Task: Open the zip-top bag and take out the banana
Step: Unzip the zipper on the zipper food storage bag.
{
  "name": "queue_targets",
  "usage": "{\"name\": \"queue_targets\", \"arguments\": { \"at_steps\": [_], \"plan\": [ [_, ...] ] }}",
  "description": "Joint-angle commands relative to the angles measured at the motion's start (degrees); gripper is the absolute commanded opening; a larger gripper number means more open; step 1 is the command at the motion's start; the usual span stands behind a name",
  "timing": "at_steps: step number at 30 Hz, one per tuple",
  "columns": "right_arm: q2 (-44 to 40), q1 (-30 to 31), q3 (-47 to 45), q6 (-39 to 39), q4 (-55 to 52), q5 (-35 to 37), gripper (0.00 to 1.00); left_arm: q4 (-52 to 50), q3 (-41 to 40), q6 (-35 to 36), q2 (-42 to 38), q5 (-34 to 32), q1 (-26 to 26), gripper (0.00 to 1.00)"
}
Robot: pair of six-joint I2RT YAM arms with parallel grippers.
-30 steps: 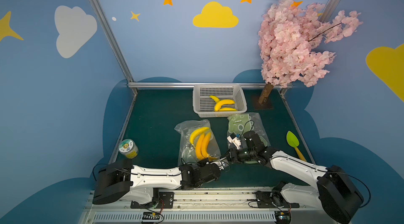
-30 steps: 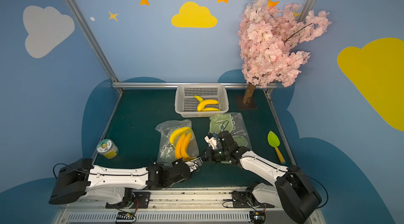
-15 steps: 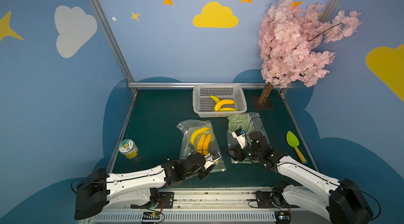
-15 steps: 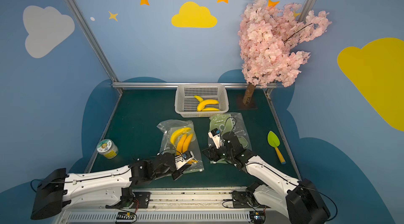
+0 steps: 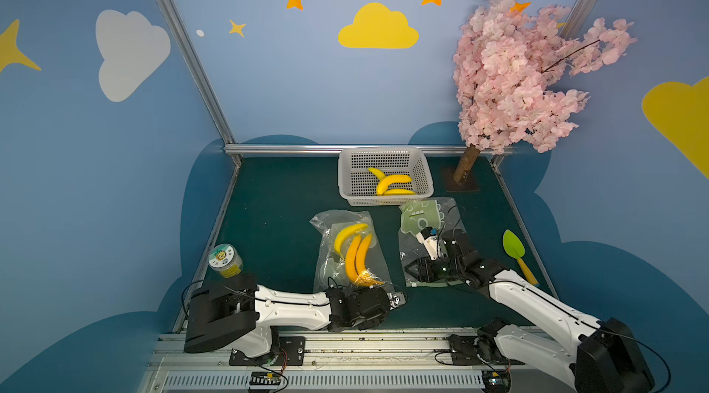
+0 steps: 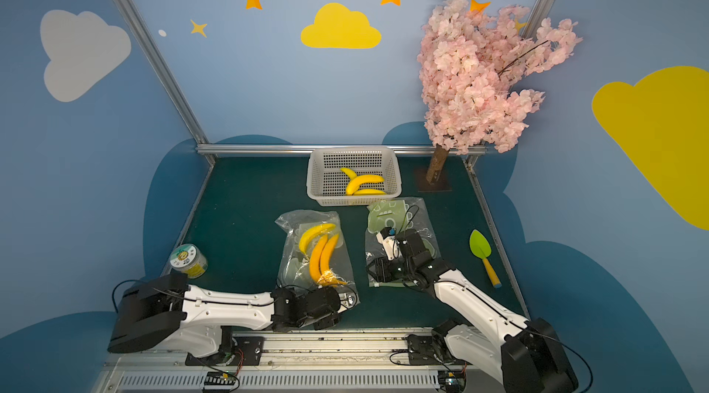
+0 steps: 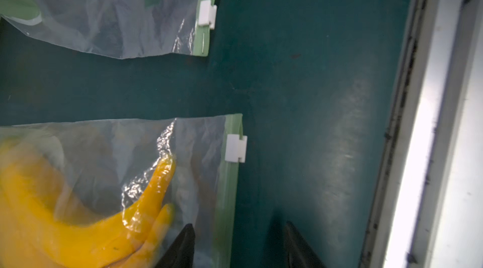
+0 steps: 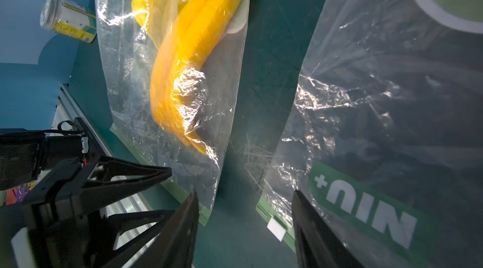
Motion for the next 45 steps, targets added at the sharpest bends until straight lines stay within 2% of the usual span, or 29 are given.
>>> {"name": "queue_targets", "arguments": {
  "at_steps": [1,5,9,13,17,22,28,30,34,40,45],
  "plan": [
    [-2.64,-0.91,-1.47,1.05,0.77,0.13,0.57,0.57,1.77,1.28,3.31,-5.13,-0.48,0.54],
    [-4.72,-1.92,-2.51,1.41,0.36,-0.04,0.57,0.89,3.25,0.75,7.85,-11.17,-0.7,0.44],
    [-5.11,-2.39,-3.43,2.12,1.3,-0.52,0.57,2.83,2.91,0.49,8.65,-12.06,-0.62,0.31],
    [-4.49,-2.5,-4.27,2.92,3.28,-1.69,0.57,2.93,2.54,-0.97,6.35,-11.05,-0.7,0.13],
    [-4.66,-2.53,-5.07,2.0,6.11,-3.96,0.57,3.43,0.74,-1.79,1.5,-9.26,-0.14,0.07],
    [-5.48,-2.49,-8.07,-2.78,13.59,-8.96,0.57,5.25,-3.12,-5.14,-7.74,-0.52,4.74,0.03],
    [-5.27,-2.0,-11.27,-7.74,26.57,-17.19,0.59,5.39,-6.29,-6.64,-16.27,10.02,11.13,0.03],
    [-4.1,-0.96,-11.98,-10.74,31.48,-18.6,0.61,5.33,-6.8,-6.67,-17.05,13.52,12.92,0.03],
    [0.56,2.36,-10.26,-17.26,34.54,-18.41,0.58,6.54,-7.29,-7.2,-16.83,18.41,15.17,0.02],
    [7.02,3.86,-7.99,-19.72,37.01,-24.75,0.53,8.4,-8.01,-8.63,-17.53,22.54,18.72,0.02],
    [9.79,6.14,-5.93,-22.01,36.84,-24.19,0.49,8.26,-7.42,-9.01,-17.35,24.99,20.04,0.03]
  ]
}}
